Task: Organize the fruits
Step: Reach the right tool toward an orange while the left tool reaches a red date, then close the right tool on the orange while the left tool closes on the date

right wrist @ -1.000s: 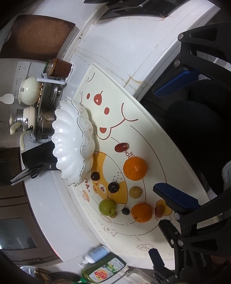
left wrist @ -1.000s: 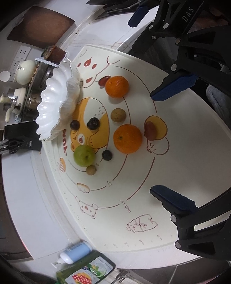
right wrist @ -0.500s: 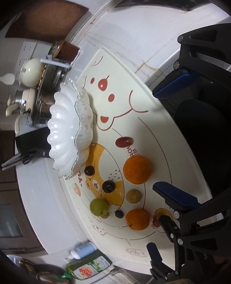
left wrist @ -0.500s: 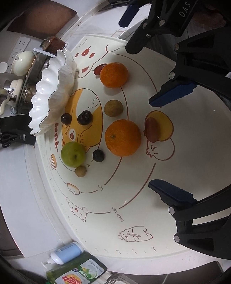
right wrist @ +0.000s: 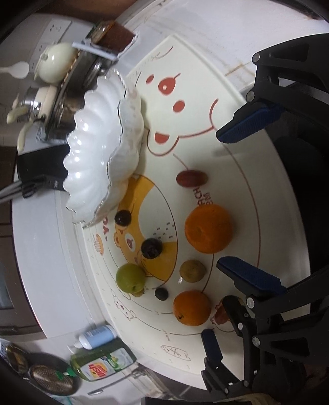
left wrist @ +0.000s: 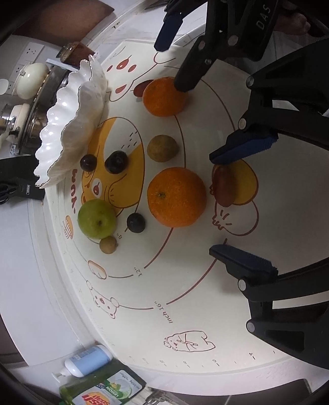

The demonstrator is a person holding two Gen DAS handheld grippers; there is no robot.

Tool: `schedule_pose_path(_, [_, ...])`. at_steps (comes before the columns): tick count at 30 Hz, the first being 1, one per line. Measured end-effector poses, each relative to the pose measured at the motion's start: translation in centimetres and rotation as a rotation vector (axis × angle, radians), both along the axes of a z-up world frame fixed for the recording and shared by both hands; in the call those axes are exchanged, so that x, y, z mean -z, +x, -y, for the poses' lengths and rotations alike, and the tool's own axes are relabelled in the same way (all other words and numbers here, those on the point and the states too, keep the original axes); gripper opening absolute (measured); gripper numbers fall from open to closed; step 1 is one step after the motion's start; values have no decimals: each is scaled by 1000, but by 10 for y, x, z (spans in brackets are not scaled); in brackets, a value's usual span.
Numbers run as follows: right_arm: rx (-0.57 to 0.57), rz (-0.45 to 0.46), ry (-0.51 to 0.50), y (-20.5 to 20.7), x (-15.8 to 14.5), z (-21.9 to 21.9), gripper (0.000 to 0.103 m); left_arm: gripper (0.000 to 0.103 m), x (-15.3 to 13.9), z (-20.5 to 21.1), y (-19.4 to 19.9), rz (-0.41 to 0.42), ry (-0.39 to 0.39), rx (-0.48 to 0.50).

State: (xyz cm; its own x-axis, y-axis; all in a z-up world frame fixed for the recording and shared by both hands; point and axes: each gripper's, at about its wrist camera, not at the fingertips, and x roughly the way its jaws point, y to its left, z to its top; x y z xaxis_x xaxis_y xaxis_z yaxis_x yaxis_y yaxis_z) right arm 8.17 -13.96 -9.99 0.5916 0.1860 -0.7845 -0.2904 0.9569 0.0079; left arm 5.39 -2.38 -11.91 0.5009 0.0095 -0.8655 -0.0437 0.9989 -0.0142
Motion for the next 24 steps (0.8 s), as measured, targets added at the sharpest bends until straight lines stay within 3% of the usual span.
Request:
schedule_pose_path(6, [-59, -27, 5, 12, 7, -8, 84, 53, -1, -2, 0, 9, -10, -7])
schedule_pose_path(10, [-89, -57, 18, 21, 14, -13, 74, 38, -1, 6, 0, 15, -10, 18])
schedule_pose_path(15, [-121, -66, 11, 24, 22, -21, 64, 33, -2, 9, -1, 19, -2, 29])
schedule_pose_path(20, [-128, -55, 27, 22, 20, -21, 46, 30, -2, 10, 0, 15, -6, 34])
schedule_pose_path(24, [-116, -52, 31, 20, 19, -20, 45, 30, -3, 9, -1, 12, -15, 35])
